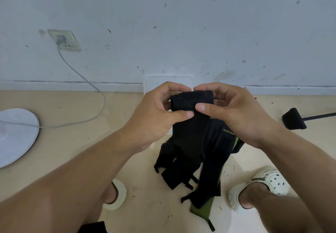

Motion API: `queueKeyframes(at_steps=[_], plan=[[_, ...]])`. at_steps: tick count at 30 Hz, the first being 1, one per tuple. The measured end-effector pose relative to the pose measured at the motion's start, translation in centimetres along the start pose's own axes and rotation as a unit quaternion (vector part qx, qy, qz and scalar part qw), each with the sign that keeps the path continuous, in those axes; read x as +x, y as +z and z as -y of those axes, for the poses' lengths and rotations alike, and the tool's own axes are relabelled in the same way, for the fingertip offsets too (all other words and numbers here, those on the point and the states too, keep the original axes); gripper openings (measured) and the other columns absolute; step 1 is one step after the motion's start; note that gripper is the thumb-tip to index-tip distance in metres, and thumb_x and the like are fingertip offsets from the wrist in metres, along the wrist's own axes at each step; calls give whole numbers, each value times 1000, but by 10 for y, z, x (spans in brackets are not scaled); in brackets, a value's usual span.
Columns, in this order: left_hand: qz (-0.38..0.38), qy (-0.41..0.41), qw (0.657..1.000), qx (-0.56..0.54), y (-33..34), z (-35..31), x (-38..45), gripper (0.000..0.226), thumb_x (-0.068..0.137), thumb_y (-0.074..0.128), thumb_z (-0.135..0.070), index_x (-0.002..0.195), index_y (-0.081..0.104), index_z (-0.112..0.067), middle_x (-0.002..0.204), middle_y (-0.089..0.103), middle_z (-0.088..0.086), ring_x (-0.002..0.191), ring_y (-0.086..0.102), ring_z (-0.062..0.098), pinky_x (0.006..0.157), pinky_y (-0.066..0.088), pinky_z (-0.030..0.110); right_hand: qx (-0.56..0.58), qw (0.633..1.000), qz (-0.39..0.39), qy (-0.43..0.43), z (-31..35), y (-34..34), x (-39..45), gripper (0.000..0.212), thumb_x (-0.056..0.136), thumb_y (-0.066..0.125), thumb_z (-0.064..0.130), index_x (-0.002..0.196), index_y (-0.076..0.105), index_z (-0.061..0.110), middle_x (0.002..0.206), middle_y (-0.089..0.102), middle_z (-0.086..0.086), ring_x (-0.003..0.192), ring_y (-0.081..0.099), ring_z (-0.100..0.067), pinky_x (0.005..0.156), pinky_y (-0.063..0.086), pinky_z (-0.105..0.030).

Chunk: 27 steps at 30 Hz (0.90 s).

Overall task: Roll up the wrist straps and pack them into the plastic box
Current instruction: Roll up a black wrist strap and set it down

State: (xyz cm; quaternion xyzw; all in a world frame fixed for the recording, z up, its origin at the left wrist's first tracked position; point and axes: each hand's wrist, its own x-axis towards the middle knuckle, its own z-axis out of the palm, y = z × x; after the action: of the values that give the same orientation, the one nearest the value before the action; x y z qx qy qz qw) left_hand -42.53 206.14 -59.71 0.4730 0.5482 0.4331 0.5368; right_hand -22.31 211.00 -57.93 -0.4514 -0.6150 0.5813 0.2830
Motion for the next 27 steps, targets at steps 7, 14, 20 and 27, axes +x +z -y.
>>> queueKeyframes(at_steps=[7,14,20,27], plan=[[21,-49,999,0,-1,-2,-1,47,76,88,-47,113,73,-21,107,80,0,106,76,19,101,57,47,19,999,-16,-22,0,1,0,42,72,83,26,113,76,25,110,75,-17,104,70,-43,95,61,-43],[2,-50,999,-15,2,-1,-2,20,93,75,-22,112,75,-17,101,81,2,97,78,20,85,64,44,-41,998,-28,-43,-2,0,2,42,65,90,35,106,80,35,99,73,-25,91,72,-39,90,60,-52],[3,-58,998,-28,5,-3,-3,25,93,73,-27,116,72,-17,103,81,0,98,78,16,83,64,36,-65,993,-58,-83,-2,3,0,31,76,88,15,103,78,26,79,77,9,67,67,-2,68,53,-14],[57,-93,993,-32,9,-10,-3,50,88,58,-61,119,72,-26,107,78,-11,104,74,8,95,59,34,-44,988,-83,-125,-6,9,-3,32,73,89,7,91,78,32,96,77,4,99,74,-21,85,64,-42]])
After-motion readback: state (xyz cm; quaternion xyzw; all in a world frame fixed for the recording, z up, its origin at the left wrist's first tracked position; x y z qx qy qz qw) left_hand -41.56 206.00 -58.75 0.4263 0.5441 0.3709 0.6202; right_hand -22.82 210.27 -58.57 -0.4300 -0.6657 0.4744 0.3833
